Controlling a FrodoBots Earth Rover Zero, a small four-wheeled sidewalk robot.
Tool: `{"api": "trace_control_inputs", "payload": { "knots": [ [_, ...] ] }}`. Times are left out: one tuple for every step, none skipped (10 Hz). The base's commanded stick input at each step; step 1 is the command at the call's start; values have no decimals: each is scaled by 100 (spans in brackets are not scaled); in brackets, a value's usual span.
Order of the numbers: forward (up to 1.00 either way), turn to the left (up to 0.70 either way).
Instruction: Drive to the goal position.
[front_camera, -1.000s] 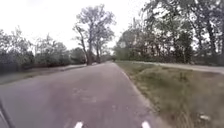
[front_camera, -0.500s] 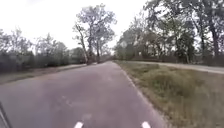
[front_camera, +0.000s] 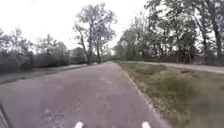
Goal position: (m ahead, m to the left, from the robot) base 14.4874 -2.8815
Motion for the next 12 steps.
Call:
{"api": "trace_control_inputs", "payload": {
  "knots": [
    [100, 0],
    [100, 0],
    [100, 0],
    [100, 0],
    [100, 0],
    [100, 0],
    [100, 0],
    [100, 0],
    [100, 0],
    [100, 0],
    [100, 0],
    [100, 0]
  ]
}}
